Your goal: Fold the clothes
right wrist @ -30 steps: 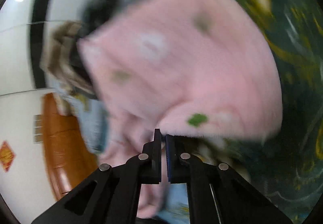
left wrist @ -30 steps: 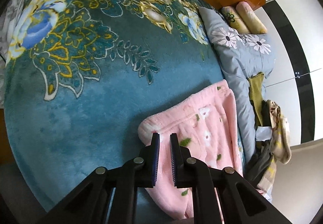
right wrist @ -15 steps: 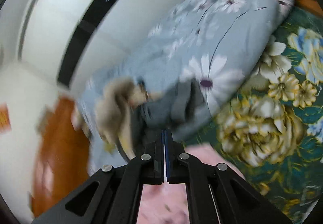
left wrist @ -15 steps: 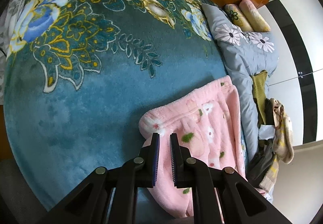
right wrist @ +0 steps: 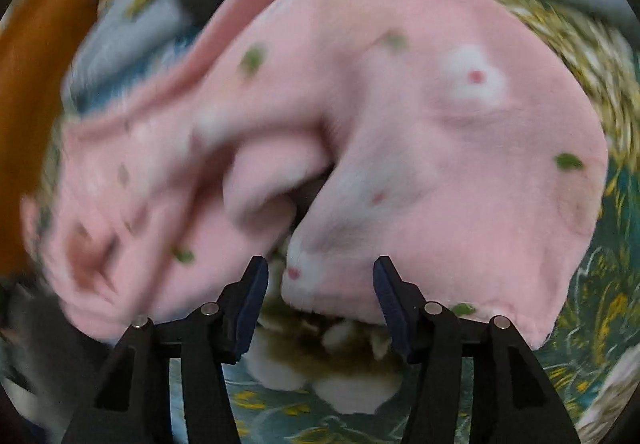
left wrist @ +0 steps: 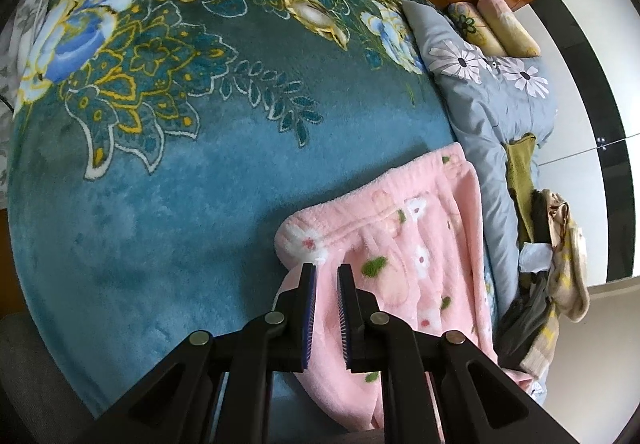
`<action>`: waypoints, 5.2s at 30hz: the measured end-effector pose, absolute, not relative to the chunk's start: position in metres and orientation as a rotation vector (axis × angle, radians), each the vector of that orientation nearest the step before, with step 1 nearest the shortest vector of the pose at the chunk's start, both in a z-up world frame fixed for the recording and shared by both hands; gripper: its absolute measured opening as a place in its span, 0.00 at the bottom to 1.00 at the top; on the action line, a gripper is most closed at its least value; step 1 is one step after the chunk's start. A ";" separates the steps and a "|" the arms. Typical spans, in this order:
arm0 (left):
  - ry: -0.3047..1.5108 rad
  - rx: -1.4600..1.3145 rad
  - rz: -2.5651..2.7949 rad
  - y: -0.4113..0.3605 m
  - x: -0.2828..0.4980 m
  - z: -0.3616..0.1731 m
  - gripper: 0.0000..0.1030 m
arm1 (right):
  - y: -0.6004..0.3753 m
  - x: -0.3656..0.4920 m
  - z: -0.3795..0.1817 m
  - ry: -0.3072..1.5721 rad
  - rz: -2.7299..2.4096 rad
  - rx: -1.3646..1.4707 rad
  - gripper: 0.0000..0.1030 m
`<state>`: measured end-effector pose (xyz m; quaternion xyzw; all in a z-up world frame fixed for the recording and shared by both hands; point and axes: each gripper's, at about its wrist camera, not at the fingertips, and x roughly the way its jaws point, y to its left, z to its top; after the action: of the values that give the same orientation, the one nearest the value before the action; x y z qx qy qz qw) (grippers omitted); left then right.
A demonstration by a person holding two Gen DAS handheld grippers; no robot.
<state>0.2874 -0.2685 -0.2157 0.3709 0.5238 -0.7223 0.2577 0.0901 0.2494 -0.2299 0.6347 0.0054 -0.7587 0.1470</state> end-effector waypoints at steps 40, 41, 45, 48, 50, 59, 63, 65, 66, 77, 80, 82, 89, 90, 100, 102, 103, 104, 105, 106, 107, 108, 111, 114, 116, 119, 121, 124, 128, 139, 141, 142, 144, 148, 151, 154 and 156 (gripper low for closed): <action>1.426 1.065 -1.839 -0.268 0.303 -0.235 0.19 | 0.419 -0.059 -0.050 -0.231 -2.935 1.370 0.49; 1.426 1.068 -1.834 -0.268 0.304 -0.237 0.20 | 0.419 -0.052 -0.049 -0.237 -2.939 1.344 0.49; 1.425 1.091 -1.825 -0.264 0.301 -0.245 0.21 | 0.417 -0.001 -0.088 -0.452 -2.799 1.416 0.49; 1.414 1.124 -1.829 -0.259 0.296 -0.250 0.21 | 0.393 0.036 -0.163 -0.613 -2.467 1.671 0.49; 1.409 1.142 -1.832 -0.257 0.294 -0.252 0.21 | 0.364 0.056 -0.200 -0.631 -2.300 1.758 0.49; 1.456 1.138 -1.820 -0.262 0.300 -0.262 0.22 | 0.282 0.056 -0.239 -0.839 -2.114 1.739 0.49; 1.466 1.150 -1.831 -0.264 0.299 -0.265 0.21 | 0.275 0.047 -0.235 -0.811 -2.138 1.777 0.02; 1.464 1.170 -1.841 -0.267 0.289 -0.268 0.22 | 0.279 0.048 -0.218 -0.803 -2.154 1.725 0.01; 1.464 1.181 -1.845 -0.269 0.287 -0.269 0.22 | 0.282 0.050 -0.205 -0.801 -2.162 1.684 0.00; 1.538 1.154 -1.871 -0.279 0.290 -0.276 0.21 | 0.334 0.074 -0.084 -0.710 -2.274 1.377 0.00; 1.530 1.157 -1.876 -0.278 0.290 -0.274 0.21 | 0.332 0.076 -0.110 -0.694 -2.259 1.480 0.02; 1.516 1.167 -1.880 -0.276 0.289 -0.272 0.21 | 0.324 0.079 -0.138 -0.711 -2.229 1.546 0.02; 1.474 1.194 -1.890 -0.273 0.287 -0.269 0.21 | 0.287 0.062 -0.205 -0.709 -2.189 1.708 0.07; 1.478 1.191 -1.888 -0.273 0.288 -0.269 0.21 | 0.283 0.058 -0.209 -0.715 -2.190 1.713 0.15; 1.525 1.147 -1.870 -0.273 0.297 -0.272 0.21 | 0.267 0.063 -0.200 -0.705 -2.174 1.699 0.38; 1.523 1.150 -1.872 -0.272 0.297 -0.272 0.21 | 0.267 0.070 -0.199 -0.658 -2.179 1.692 0.41; 1.519 1.154 -1.874 -0.271 0.296 -0.272 0.21 | 0.266 0.071 -0.199 -0.640 -2.182 1.693 0.41; 1.513 1.159 -1.876 -0.272 0.295 -0.271 0.21 | 0.265 0.068 -0.201 -0.631 -2.189 1.702 0.41; 1.506 1.164 -1.878 -0.272 0.293 -0.270 0.21 | 0.263 0.066 -0.203 -0.621 -2.195 1.712 0.41; 1.503 1.165 -1.879 -0.271 0.293 -0.271 0.21 | 0.262 0.062 -0.205 -0.615 -2.203 1.719 0.41; 1.501 1.165 -1.880 -0.270 0.294 -0.271 0.21 | 0.260 0.057 -0.206 -0.615 -2.215 1.722 0.41; 1.501 1.162 -1.879 -0.271 0.294 -0.273 0.21 | 0.257 0.052 -0.208 -0.614 -2.224 1.727 0.41; 1.514 1.145 -1.871 -0.269 0.300 -0.274 0.21 | 0.249 0.042 -0.215 -0.601 -2.235 1.758 0.41; 1.526 1.131 -1.869 -0.268 0.306 -0.274 0.21 | 0.245 0.038 -0.218 -0.624 -2.239 1.785 0.23; 1.531 1.125 -1.869 -0.269 0.305 -0.274 0.22 | 0.247 0.040 -0.211 -0.682 -2.235 1.758 0.08; 1.531 1.129 -1.875 -0.269 0.303 -0.274 0.21 | 0.257 0.047 -0.189 -0.750 -2.202 1.648 0.06; 1.526 1.142 -1.884 -0.269 0.301 -0.275 0.21 | 0.265 0.054 -0.168 -0.772 -2.180 1.557 0.06; 1.509 1.170 -1.899 -0.269 0.295 -0.275 0.21 | 0.281 0.066 -0.135 -0.835 -2.149 1.428 0.05; 1.471 1.221 -1.920 -0.272 0.286 -0.275 0.21 | 0.301 0.077 -0.098 -0.911 -2.117 1.291 0.05; 1.288 1.385 -2.029 -0.267 0.241 -0.262 0.08 | 0.335 0.111 -0.052 -0.897 -2.181 1.205 0.05; 1.214 1.400 -2.081 -0.264 0.231 -0.250 0.05 | 0.342 0.111 -0.048 -0.901 -2.205 1.197 0.05; 1.198 1.383 -2.111 -0.265 0.227 -0.241 0.05 | 0.345 0.109 -0.044 -0.899 -2.219 1.185 0.05; 1.179 1.338 -2.167 -0.270 0.219 -0.222 0.04 | 0.349 0.101 -0.030 -0.885 -2.248 1.143 0.05; 1.179 1.124 -2.350 -0.284 0.209 -0.151 0.04 | 0.349 0.095 0.016 -0.793 -2.315 0.987 0.05; 1.098 0.996 -2.457 -0.291 0.214 -0.103 0.01 | 0.339 0.106 0.051 -0.639 -2.361 0.846 0.05; 1.015 1.024 -2.422 -0.298 0.232 -0.109 0.01 | 0.331 0.121 0.025 -0.597 -2.329 0.943 0.05; 1.019 1.112 -2.328 -0.303 0.241 -0.136 0.01 | 0.329 0.130 -0.027 -0.627 -2.274 1.166 0.05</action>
<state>0.2412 -0.3032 -0.1359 0.3942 0.3611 -0.8252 0.1825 0.1303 0.3292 -0.0274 0.4287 -0.2306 -0.8362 0.2526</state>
